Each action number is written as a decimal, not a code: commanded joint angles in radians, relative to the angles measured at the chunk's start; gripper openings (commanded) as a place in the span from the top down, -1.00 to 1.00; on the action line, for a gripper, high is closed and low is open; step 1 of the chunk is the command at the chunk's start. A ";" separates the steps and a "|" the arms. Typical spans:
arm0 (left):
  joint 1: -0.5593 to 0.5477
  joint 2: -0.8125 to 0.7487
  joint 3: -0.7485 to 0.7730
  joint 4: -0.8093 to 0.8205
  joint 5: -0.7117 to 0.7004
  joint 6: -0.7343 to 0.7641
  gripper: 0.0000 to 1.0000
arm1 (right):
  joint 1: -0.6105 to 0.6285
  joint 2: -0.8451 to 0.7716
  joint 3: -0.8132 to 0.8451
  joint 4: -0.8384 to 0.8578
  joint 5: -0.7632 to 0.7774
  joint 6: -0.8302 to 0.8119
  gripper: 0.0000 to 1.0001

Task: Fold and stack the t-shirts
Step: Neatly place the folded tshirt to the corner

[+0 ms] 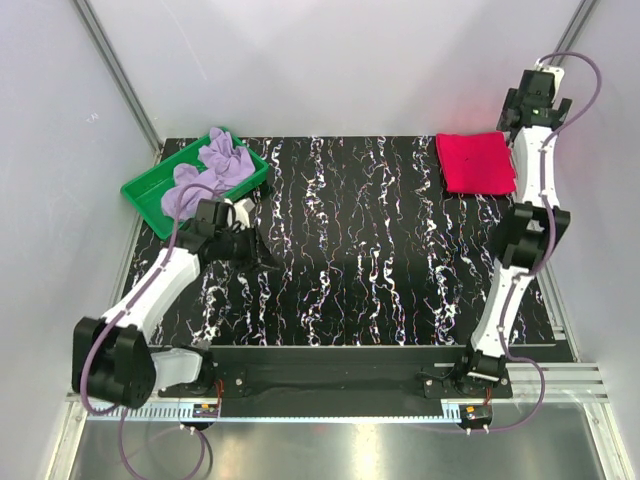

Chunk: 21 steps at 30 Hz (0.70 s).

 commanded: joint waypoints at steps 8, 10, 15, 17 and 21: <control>-0.001 -0.291 -0.043 0.097 0.008 -0.236 0.16 | 0.107 -0.664 -0.799 -0.050 -0.464 0.291 -0.99; -0.001 -0.324 -0.081 0.139 0.007 -0.278 0.04 | 0.148 -0.821 -1.010 0.018 -0.577 0.318 -0.99; -0.001 -0.503 -0.247 0.271 -0.036 -0.417 -0.17 | 0.262 -1.175 -1.412 0.173 -0.831 0.515 -1.00; -0.002 -0.561 -0.340 0.353 -0.047 -0.459 -0.24 | 0.291 -1.283 -1.613 0.282 -0.961 0.616 -0.99; -0.004 -0.743 -0.481 0.453 -0.070 -0.543 -0.37 | 0.302 -1.637 -1.854 0.321 -1.052 0.720 -0.99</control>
